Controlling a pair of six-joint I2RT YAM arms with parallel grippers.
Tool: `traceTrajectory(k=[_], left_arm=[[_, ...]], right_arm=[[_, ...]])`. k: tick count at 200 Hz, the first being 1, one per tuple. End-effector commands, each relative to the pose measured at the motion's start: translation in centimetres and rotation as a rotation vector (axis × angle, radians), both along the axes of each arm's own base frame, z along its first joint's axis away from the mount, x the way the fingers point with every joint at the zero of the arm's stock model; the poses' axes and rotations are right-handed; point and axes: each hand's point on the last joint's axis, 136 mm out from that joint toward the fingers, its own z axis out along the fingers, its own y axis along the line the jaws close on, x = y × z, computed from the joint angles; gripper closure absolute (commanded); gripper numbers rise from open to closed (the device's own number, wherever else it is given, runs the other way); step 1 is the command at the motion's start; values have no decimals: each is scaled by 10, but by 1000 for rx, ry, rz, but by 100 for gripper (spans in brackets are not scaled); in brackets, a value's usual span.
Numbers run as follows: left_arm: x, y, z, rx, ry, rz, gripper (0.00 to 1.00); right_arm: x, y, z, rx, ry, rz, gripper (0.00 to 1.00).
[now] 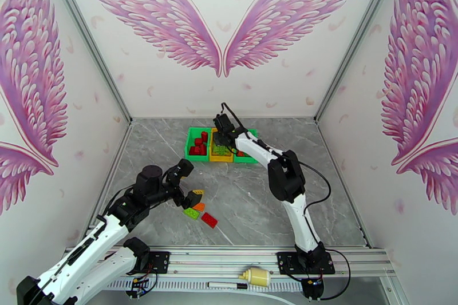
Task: Sort the legos into containers by color
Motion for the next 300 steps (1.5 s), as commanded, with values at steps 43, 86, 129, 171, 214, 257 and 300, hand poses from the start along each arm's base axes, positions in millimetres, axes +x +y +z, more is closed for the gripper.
traceTrajectory(k=[43, 86, 129, 171, 214, 257, 300], left_arm=[[9, 6, -2, 13, -1, 71, 1], [19, 20, -7, 82, 42, 170, 1], [32, 31, -17, 173, 200, 292, 1], [35, 40, -39, 269, 446, 440, 1], [29, 34, -64, 340, 653, 497, 1], [18, 25, -92, 402, 731, 505, 1], [2, 14, -127, 485, 784, 481, 1]], right_arm=[[-2, -1, 45, 25, -84, 26, 36], [-41, -7, 72, 57, -150, 92, 23], [-100, -18, 92, 112, -164, 141, 14], [-155, -42, 100, 124, -138, 177, 8], [-199, -50, 101, 119, -111, 265, 2], [-232, -44, 100, 109, -98, 369, 0], [-250, -54, 98, 109, -102, 374, 0]])
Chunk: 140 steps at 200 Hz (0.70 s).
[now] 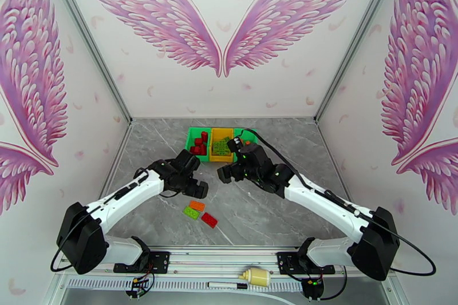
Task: Sort the legos into containers by color
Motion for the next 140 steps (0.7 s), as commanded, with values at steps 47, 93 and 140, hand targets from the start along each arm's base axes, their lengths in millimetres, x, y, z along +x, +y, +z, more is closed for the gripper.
traceTrajectory(k=[47, 93, 140], left_arm=[[-23, -1, -50, 112, 115, -9, 1], [-26, -1, -73, 155, 154, -30, 1], [-25, -6, -89, 168, 185, -56, 1]], right_arm=[[-32, -23, -11, -1, 11, 14, 0], [-37, -26, -14, 11, 20, 12, 0], [-37, -26, -13, 20, 26, 8, 0]])
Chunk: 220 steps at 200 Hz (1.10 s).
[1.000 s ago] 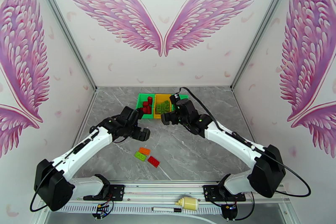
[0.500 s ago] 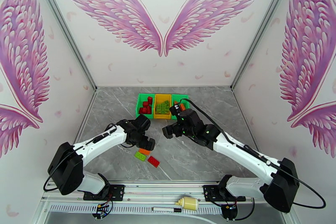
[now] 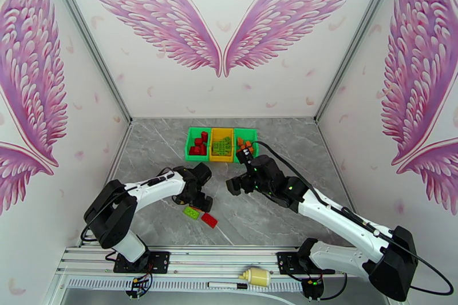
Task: Sort the legos into containers by color
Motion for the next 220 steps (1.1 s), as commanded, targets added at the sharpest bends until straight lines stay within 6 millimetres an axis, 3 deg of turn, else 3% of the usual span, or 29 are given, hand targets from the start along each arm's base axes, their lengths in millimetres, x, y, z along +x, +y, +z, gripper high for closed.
traceTrajectory(k=[1, 92, 155, 191, 220], left_arm=[[0, -3, -9, 3, 10, -21, 1], [-2, 9, -29, 84, 39, -19, 15], [-1, 12, -26, 91, 21, -21, 35], [1, 12, -20, 84, 5, -22, 37], [11, 7, -2, 64, -47, -31, 37]], right_arm=[[-6, 1, 0, 18, 14, 7, 0], [-3, 5, 1, 24, 28, -2, 0], [-1, 9, 0, 33, 41, -5, 0], [-2, 10, 0, 39, 47, -6, 0], [-1, 7, 4, 57, 39, -27, 0]])
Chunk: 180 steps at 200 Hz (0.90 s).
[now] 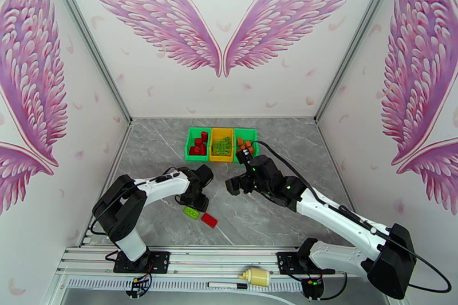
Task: Sort the legos into containers by color
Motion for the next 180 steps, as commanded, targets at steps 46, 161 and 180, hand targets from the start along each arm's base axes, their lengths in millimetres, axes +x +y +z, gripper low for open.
traceTrajectory(k=[46, 161, 180], left_arm=[[51, -27, 60, -109, -212, -77, 37], [197, -141, 142, -431, -592, -47, 37], [212, -157, 149, -442, -633, -79, 37]], right_arm=[[-5, -8, 18, 73, -30, -62, 0], [-4, -67, 41, 43, -109, -264, 1], [-4, -71, 41, 41, -111, -274, 2]])
